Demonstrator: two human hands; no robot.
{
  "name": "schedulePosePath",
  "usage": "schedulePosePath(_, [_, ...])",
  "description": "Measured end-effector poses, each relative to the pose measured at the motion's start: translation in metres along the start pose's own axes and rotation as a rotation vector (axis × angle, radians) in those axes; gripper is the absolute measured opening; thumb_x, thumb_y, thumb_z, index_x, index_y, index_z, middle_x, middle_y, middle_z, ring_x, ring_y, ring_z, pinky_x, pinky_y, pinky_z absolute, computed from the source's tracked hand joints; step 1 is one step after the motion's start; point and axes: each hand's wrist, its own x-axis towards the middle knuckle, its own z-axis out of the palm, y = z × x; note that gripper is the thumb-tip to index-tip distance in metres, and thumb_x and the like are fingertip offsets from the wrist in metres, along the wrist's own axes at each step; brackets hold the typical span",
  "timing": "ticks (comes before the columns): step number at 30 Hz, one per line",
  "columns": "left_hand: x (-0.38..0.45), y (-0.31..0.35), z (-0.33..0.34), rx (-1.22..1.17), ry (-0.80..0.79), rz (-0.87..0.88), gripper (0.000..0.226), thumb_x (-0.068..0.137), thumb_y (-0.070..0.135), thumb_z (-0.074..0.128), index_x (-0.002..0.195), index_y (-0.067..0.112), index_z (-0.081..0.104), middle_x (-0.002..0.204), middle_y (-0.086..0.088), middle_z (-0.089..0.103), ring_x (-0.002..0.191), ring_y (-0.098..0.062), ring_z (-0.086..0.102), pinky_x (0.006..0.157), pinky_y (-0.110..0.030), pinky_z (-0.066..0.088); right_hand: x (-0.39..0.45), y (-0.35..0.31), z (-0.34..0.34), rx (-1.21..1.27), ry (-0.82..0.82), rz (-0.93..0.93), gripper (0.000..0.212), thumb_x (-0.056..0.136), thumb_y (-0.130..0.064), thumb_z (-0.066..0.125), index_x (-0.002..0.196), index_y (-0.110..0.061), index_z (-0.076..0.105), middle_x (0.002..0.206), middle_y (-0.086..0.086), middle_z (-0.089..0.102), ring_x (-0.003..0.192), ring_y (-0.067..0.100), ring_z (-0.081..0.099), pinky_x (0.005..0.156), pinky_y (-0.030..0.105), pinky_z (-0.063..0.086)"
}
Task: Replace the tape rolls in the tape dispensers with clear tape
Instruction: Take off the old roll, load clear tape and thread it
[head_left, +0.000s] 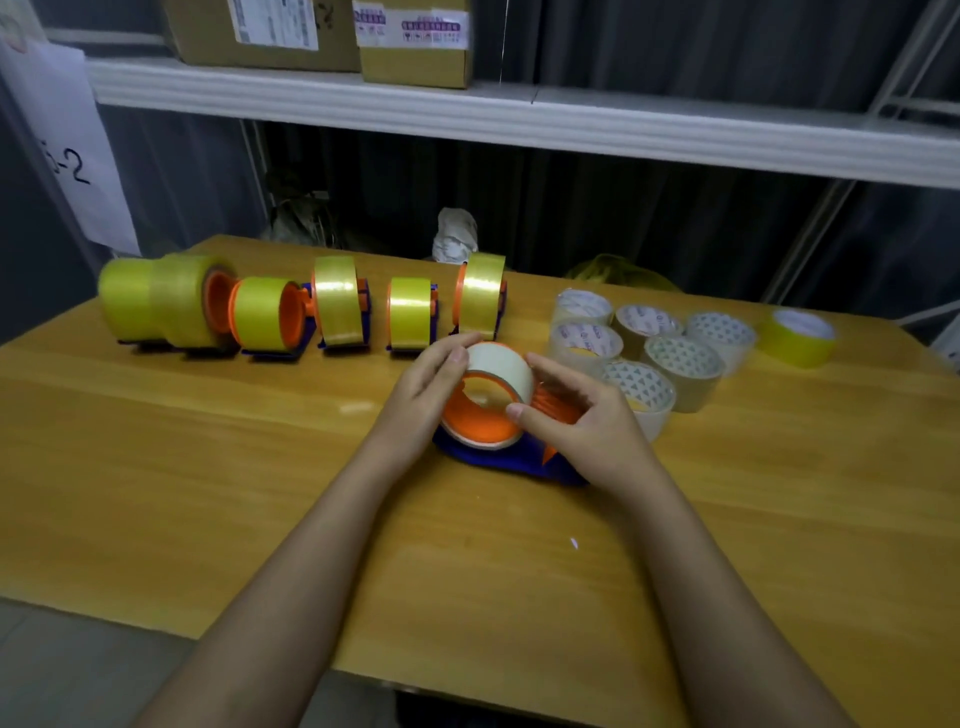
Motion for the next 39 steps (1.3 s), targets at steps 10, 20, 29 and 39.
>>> schedulePosePath(10, [-0.005, -0.01, 0.0, 0.133, -0.109, -0.055, 0.066, 0.082, 0.05, 0.048, 0.144, 0.032, 0.034, 0.146, 0.011, 0.036, 0.128, -0.001, 0.038, 0.094, -0.011, 0.038, -0.004, 0.003, -0.005, -0.207, -0.054, -0.022, 0.06, 0.083, -0.036, 0.073, 0.138, -0.037, 0.048, 0.132, -0.018, 0.042, 0.129, 0.003, 0.029, 0.102, 0.019, 0.024])
schedulePosePath(20, [-0.011, -0.014, 0.004, 0.215, -0.132, -0.055, 0.058, 0.096, 0.032, 0.048, 0.149, 0.032, 0.023, 0.148, 0.012, 0.029, 0.13, -0.001, 0.031, 0.09, -0.003, 0.034, -0.01, 0.002, -0.003, -0.347, -0.037, -0.074, 0.062, 0.086, -0.035, 0.069, 0.142, -0.032, 0.043, 0.125, -0.019, 0.039, 0.122, 0.0, 0.027, 0.091, 0.008, 0.021])
schedulePosePath(29, [-0.01, -0.017, 0.006, 0.337, -0.088, -0.004, 0.052, 0.101, 0.018, 0.04, 0.15, 0.027, 0.023, 0.154, 0.009, 0.025, 0.136, 0.002, 0.02, 0.107, -0.015, 0.021, -0.01, -0.003, -0.005, -0.277, -0.054, -0.025, 0.068, 0.084, -0.032, 0.073, 0.144, -0.033, 0.042, 0.135, -0.017, 0.042, 0.123, -0.001, 0.034, 0.098, 0.018, 0.027])
schedulePosePath(39, [-0.011, -0.017, 0.006, 0.556, -0.08, 0.074, 0.055, 0.101, 0.017, 0.039, 0.151, 0.027, 0.017, 0.156, 0.003, 0.025, 0.142, -0.011, 0.024, 0.11, -0.022, 0.026, -0.01, -0.006, -0.004, -0.277, -0.052, -0.017, 0.069, 0.081, -0.032, 0.075, 0.142, -0.033, 0.044, 0.127, -0.022, 0.041, 0.12, -0.002, 0.033, 0.1, 0.021, 0.028])
